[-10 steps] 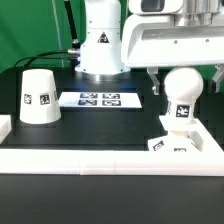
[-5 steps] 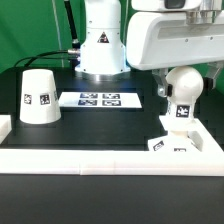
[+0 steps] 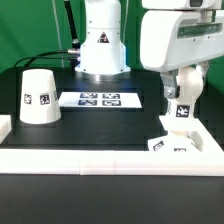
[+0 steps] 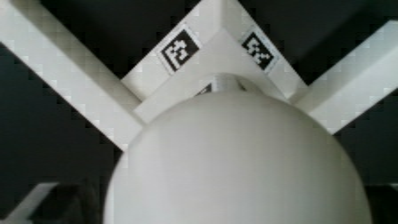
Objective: Assemble lamp
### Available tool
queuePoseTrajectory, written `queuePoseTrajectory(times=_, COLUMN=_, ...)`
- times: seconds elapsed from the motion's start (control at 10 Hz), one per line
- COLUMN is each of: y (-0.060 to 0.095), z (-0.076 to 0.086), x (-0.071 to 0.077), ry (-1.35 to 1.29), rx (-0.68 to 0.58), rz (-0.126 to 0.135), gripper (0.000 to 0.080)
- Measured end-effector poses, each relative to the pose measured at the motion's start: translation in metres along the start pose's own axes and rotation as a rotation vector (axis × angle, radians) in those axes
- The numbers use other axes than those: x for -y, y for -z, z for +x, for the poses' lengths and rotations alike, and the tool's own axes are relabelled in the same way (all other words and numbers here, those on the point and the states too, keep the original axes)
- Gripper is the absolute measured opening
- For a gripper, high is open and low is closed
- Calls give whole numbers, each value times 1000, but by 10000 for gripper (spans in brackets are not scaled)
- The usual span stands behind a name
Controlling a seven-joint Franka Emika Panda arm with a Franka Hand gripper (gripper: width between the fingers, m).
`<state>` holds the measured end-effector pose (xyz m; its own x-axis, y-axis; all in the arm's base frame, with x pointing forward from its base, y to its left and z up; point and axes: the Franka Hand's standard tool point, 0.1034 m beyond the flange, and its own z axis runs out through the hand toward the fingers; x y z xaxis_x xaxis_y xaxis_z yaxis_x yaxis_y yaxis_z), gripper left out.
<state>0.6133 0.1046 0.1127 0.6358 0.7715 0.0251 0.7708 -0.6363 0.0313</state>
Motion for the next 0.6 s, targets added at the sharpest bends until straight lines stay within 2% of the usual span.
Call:
queuePoseTrajectory(times=0.2, y=0, z=0, x=1, ry=43, rx=14, rz=-14, gripper=699)
queuePoseTrajectory(times=0.4, y=-1, z=0, x=1, ry=55, rx=15, rz=-15, gripper=699)
queuePoseTrajectory(times=0.5, y=-1, z=0, x=1, ry=55, rx=15, rz=-15, gripper=576)
queuePoseTrajectory(times=0.6, y=-1, z=0, x=1, ry=54, rx=15, rz=-15, gripper=576)
